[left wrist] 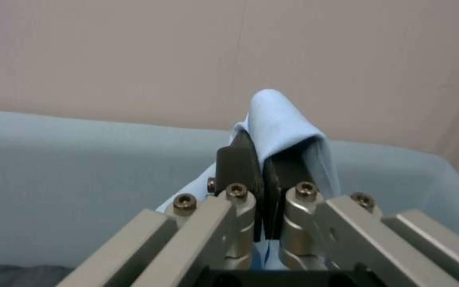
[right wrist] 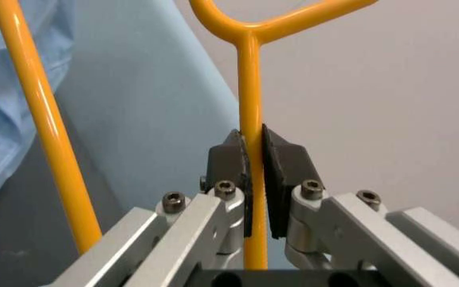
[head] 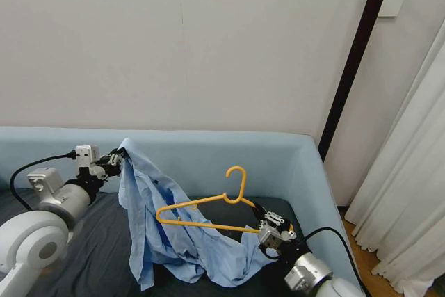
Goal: Pick up the clothes from the sofa and hang them on the clothes hanger.
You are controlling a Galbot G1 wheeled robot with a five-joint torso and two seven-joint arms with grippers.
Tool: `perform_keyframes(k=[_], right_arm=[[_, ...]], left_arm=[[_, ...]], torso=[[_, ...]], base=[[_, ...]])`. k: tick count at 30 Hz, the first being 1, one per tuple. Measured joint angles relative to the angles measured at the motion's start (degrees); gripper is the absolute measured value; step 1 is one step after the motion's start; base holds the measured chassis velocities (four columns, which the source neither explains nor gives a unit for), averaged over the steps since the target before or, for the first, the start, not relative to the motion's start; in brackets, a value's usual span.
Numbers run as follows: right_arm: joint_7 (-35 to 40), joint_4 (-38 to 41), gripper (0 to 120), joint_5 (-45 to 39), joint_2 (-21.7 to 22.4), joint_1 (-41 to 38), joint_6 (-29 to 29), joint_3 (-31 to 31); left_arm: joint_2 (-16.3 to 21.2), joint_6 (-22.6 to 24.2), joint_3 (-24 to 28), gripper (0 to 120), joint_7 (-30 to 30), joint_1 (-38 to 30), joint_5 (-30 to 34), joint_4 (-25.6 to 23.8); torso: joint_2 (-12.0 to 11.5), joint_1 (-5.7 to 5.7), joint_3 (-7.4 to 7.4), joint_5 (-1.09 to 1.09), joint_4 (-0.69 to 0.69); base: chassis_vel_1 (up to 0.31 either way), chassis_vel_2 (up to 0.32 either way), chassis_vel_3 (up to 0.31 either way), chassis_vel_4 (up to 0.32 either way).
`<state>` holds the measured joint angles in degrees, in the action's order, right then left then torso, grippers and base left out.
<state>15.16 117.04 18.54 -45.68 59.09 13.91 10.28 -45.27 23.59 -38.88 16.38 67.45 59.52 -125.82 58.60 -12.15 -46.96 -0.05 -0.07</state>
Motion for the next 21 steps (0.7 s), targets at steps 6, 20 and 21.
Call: perform_keyframes(k=[6,20,21], right_arm=[[0.5,0.6,4,1.4,-1.0,-2.7,1.4,4.5],[2.8,-3.2,4,-0.8,-8.5,-12.8,6.0,12.3],[3.1,-3.8,4,-1.5,-9.5,-13.6,6.7,12.6]], left_arm=[[-1.3,0.7,1.0,0,0.7,0.0,0.5,-0.5],[-3.6,2.0,2.0,0,1.4,0.9,2.6,-2.1],[-3.7,2.0,1.9,0,1.5,1.0,2.6,-2.4]], torso=[[0.0,0.0,-0.01,0.0,0.0],[0.0,0.0,-0.01,0.0,0.0],[0.0,0.0,-0.01,0.0,0.01]], base=[[0.0,0.0,0.0,0.0],[0.0,0.0,0.0,0.0],[0.0,0.0,0.0,0.0]])
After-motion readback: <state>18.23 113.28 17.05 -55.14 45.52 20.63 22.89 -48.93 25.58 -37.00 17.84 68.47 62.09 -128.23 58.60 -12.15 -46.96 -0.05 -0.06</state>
